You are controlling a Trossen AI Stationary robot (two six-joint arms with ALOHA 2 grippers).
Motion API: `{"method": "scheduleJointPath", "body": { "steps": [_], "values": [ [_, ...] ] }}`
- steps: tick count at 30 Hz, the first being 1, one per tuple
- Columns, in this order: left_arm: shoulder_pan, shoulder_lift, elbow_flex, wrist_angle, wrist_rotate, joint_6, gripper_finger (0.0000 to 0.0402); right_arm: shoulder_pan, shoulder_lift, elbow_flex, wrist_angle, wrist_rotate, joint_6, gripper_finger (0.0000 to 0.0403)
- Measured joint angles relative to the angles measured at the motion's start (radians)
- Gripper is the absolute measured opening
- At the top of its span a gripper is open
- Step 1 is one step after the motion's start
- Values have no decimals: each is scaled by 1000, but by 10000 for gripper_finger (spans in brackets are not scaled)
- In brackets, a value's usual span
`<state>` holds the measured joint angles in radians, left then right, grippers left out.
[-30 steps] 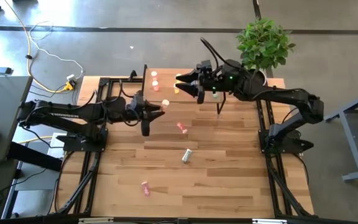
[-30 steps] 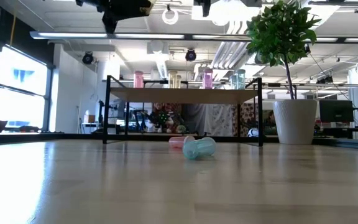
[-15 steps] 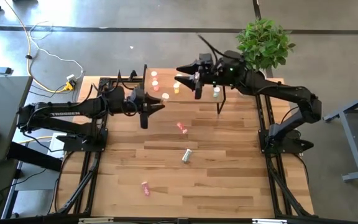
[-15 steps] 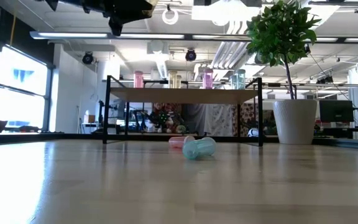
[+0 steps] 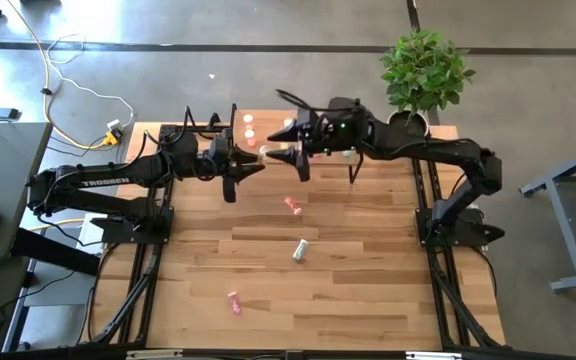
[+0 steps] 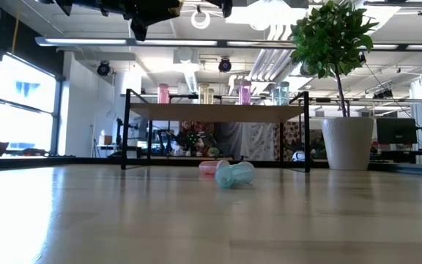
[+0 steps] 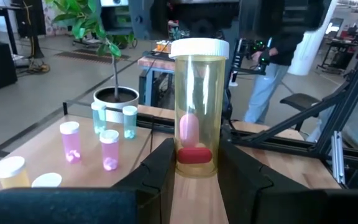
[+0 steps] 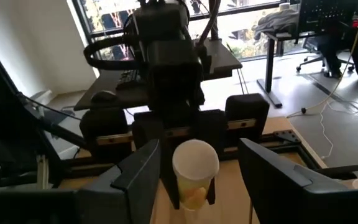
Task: Pick and place medicine bottles onto shelf by color
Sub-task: Put the yellow pill bottle on the shelf aligned with the yellow pill bottles
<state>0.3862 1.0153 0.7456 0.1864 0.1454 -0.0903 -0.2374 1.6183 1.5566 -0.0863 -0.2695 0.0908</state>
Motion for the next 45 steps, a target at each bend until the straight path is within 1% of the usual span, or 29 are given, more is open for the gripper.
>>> {"method": "scheduleJointPath", "body": {
  "steps": [6,13,16,22,24,31,41,45],
  "values": [
    [0,0,0,-1,1,-2,88,5,33,0,11,4,-3,206],
    [0,0,0,1,-4,-3,88,5,35,0,25,3,-22,206],
    [0,6,0,26,-15,-3,88,2,36,0,29,-19,-16,206],
    [0,24,0,69,-15,-4,88,2,41,0,74,-21,-13,205],
    [0,30,0,71,-15,-6,88,2,41,0,75,-21,-13,200],
    [0,54,1,106,-16,-3,88,2,41,-1,67,-22,-13,161],
    [0,54,1,116,-19,-3,88,2,41,-1,55,-22,-12,155],
    [0,54,1,115,-24,9,88,2,41,-1,49,-22,12,143]
  ]
}}
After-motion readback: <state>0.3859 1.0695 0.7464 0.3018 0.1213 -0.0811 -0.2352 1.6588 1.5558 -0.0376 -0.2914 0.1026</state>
